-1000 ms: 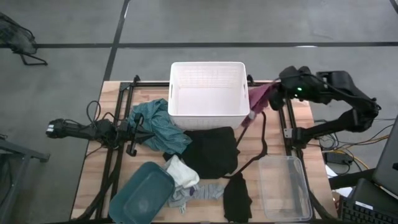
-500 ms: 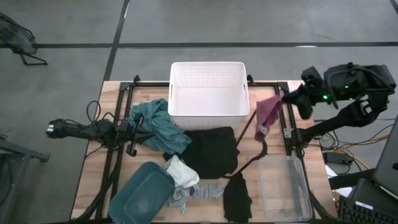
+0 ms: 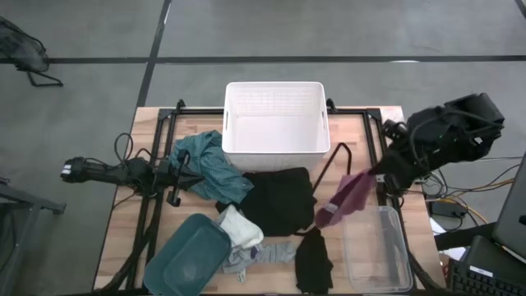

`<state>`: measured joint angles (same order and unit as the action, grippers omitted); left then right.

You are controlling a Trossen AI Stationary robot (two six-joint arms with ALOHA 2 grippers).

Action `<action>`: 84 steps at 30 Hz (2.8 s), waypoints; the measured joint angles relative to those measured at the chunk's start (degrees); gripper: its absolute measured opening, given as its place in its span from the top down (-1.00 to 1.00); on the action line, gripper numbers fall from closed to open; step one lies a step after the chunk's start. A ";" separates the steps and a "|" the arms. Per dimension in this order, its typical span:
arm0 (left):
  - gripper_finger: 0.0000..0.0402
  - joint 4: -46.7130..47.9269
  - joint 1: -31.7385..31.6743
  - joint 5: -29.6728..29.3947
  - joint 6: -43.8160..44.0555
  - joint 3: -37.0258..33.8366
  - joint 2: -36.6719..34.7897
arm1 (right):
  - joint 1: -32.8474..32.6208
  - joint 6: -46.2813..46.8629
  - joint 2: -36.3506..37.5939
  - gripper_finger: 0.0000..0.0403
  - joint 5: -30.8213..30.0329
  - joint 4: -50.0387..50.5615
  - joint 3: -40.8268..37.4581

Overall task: Pick & Place Cloths
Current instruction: Put the red underwear into the transparent bin

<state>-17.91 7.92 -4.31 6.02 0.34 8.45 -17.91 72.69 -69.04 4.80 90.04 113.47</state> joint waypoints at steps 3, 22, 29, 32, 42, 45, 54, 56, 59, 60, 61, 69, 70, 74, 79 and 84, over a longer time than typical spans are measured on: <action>0.91 0.00 -0.02 0.01 0.00 0.00 0.00 | -4.53 5.48 -1.62 0.96 0.42 -0.01 -0.56; 0.91 0.02 0.00 -0.01 0.02 0.00 0.00 | -36.67 44.13 -11.91 0.96 16.11 -1.60 -18.49; 0.92 0.02 -0.01 0.00 0.01 0.00 0.00 | -39.99 43.84 -19.02 0.96 21.26 -3.03 -20.75; 0.92 0.02 0.00 0.01 0.00 0.00 0.00 | -39.94 43.22 -22.30 0.96 21.27 -4.29 -21.51; 0.92 0.02 0.00 0.01 0.00 0.00 0.00 | -39.46 27.95 -30.67 0.96 30.57 -4.71 -21.68; 0.91 0.04 0.00 -0.01 0.00 0.00 0.00 | -39.45 25.62 -32.08 0.96 29.95 -0.20 -21.68; 0.91 0.61 -0.02 0.00 0.00 0.00 0.00 | -39.11 26.59 -33.23 0.75 29.53 -0.03 -22.73; 0.91 0.66 -0.01 0.01 0.00 0.00 0.00 | -39.13 27.92 -33.04 0.65 29.29 0.00 -23.01; 0.91 0.71 -0.01 0.01 0.00 0.00 0.00 | -39.04 28.26 -32.30 0.48 29.02 -0.02 -23.15; 0.92 0.79 -0.01 0.01 0.01 0.00 0.00 | -38.87 27.90 -31.91 0.43 28.12 -0.02 -23.15; 0.92 0.93 0.00 0.00 0.01 0.00 0.00 | -38.74 27.62 -31.52 0.38 26.31 -0.02 -23.15; 0.91 1.00 -0.01 -0.01 0.00 0.00 0.00 | -34.93 27.27 -28.07 0.10 -1.59 -0.01 -23.15; 0.91 1.01 -0.02 0.01 0.00 0.00 0.00 | -34.12 27.17 -27.67 0.08 -4.77 -0.05 -23.18; 0.92 1.01 -0.02 0.01 0.02 0.00 0.00 | -30.26 24.44 -26.82 0.05 -11.47 0.00 -23.28; 0.91 1.03 -0.01 0.01 0.00 0.00 0.00 | -25.49 20.53 -26.68 0.05 -15.51 -0.05 -24.34; 0.92 1.01 0.00 0.01 0.00 0.00 0.00 | -21.91 18.33 -26.68 0.04 -15.38 0.02 -26.16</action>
<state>-16.90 7.92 -4.29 6.02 0.34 8.45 -39.81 91.01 -95.72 -10.58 90.06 87.31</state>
